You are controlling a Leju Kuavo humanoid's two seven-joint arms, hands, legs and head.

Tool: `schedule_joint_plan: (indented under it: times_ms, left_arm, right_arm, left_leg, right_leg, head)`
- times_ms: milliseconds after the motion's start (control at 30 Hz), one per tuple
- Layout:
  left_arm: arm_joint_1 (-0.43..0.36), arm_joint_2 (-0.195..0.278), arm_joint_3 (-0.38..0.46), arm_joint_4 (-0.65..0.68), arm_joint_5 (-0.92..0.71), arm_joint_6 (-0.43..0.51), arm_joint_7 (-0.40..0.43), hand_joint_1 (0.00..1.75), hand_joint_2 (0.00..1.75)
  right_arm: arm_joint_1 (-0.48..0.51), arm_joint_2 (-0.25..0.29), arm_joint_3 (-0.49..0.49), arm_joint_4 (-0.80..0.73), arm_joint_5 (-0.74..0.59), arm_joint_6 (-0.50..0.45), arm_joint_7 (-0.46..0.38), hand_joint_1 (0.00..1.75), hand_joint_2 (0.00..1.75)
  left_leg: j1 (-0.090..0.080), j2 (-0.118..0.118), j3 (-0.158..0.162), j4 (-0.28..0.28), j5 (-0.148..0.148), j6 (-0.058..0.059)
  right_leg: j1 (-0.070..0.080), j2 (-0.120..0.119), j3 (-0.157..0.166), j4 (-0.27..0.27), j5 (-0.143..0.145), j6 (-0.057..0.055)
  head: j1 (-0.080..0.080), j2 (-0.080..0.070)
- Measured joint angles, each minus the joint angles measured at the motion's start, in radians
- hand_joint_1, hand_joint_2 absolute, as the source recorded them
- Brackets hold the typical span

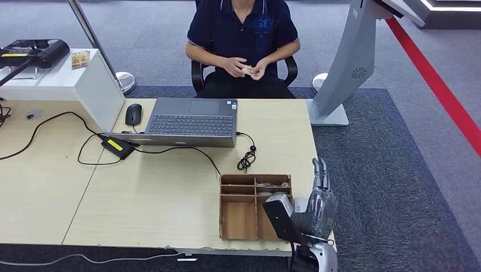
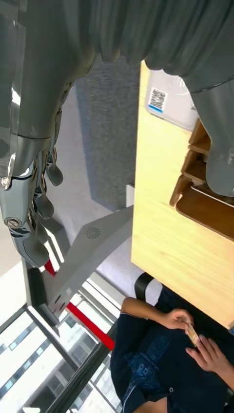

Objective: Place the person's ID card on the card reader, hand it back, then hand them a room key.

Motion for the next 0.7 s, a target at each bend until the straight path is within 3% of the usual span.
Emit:
schedule_joint_plan:
  times_ms: [400, 700]
  left_arm:
    - [-0.001, 0.004, -0.020, 0.000, 0.001, 0.000, 0.000, 0.00, 0.00]
    - [-0.002, 0.004, -0.029, 0.000, 0.005, 0.000, -0.005, 0.00, 0.00]
  right_arm:
    - [-0.005, -0.040, 0.037, 0.001, 0.087, 0.000, 0.074, 0.00, 1.75]
    - [-0.044, -0.078, 0.117, 0.019, 0.136, 0.000, 0.167, 0.00, 1.75]
  left_leg:
    - [0.000, 0.000, -0.001, 0.000, 0.000, 0.000]
    - [0.000, 0.000, -0.001, 0.000, 0.000, 0.000]
  right_leg:
    - [0.000, 0.000, 0.000, 0.000, 0.000, 0.000]
    - [0.000, 0.000, 0.000, 0.000, 0.000, 0.000]
  head:
    - [0.000, 0.000]
    - [0.000, 0.000]
